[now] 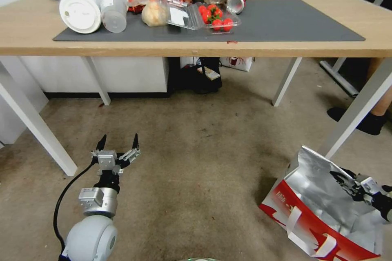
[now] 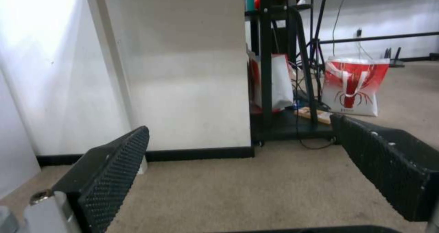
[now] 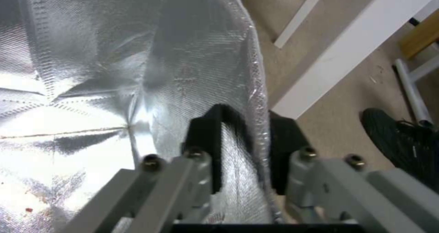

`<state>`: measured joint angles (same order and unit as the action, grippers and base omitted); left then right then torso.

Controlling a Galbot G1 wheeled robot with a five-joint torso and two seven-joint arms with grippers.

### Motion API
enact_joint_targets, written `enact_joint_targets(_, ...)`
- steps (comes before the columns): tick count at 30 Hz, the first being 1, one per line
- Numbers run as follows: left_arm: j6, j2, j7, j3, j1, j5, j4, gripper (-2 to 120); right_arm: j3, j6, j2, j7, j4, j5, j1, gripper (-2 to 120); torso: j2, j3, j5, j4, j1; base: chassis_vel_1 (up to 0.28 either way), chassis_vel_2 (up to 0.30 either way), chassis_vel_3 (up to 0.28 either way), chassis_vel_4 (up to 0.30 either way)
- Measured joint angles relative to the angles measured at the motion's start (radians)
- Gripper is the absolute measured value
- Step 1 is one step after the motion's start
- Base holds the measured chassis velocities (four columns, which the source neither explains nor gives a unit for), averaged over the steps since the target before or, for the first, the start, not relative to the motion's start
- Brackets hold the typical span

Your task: Pick up the food delivery bag from the floor and place it on the table.

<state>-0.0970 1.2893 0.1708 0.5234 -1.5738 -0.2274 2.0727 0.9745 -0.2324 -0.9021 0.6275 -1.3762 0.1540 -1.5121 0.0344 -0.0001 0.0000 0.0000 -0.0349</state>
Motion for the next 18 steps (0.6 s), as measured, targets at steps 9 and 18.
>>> enact_joint_targets(9,-0.002,-0.002,0.000,0.000,0.007,-0.002,-0.012,99,0.000,-0.003,-0.010,0.002,0.001,0.010,-0.007,0,0.000,0.000,-0.0001,0.0000,0.000,0.000,0.000,0.000,0.000)
enact_joint_targets(18,-0.015,-0.006,-0.034,0.011,0.011,-0.004,-0.016,99,-0.018,0.026,-0.017,-0.037,-0.096,0.163,-0.071,0,0.000,0.000,0.0000,-0.0002,0.000,0.000,0.000,0.000,0.000)
